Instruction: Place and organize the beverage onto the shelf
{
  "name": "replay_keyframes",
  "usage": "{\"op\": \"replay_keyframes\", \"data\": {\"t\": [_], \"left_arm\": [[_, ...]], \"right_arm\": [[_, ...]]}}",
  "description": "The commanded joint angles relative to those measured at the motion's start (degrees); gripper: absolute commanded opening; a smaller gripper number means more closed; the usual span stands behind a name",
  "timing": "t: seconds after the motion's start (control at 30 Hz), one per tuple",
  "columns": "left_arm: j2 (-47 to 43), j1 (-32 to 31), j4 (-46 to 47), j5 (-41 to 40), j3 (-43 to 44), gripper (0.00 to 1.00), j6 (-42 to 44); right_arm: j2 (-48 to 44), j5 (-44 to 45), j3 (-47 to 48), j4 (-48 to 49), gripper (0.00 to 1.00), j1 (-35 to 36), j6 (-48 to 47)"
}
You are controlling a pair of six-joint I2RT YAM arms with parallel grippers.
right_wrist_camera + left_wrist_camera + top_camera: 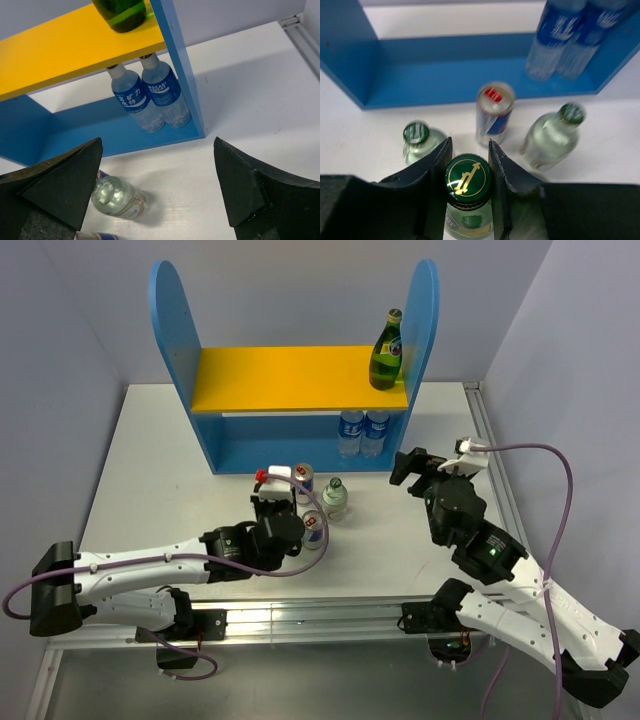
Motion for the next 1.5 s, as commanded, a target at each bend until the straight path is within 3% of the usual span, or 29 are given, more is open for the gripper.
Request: {"op": "replay_keyframes", "data": {"t": [0.0,0.37,0.7,0.9,1.47], "left_arm": [[-1.24,0.87,10.73,-0.16,9.14,0.00,10.57],[10.88,11.68,14.09,12.14,36.90,0.00,29.11],[27.22,19.42,10.32,22.60,65.80,0.00,35.10],[38.04,23.72,3.81,27.86,82.34,0.00,32.91],[51.58,28.91,4.78,40.26,92.03,0.00,22.90]], "right_arm": [[-1.92,-1.87,-1.67,-0.23,0.98,0.29,3.20],[-5.79,-4.08,-7.04,-2.95,0.97,0.29,8.39],[-6.58,-4.87,-10.56,-2.34,0.96,0.29,8.92],[-7.37,-5.05,-12.40,-2.25,0.96,0.29,9.18],[-8.16,-4.61,-14.34,-1.64,0.96,0.29,8.57]]}}
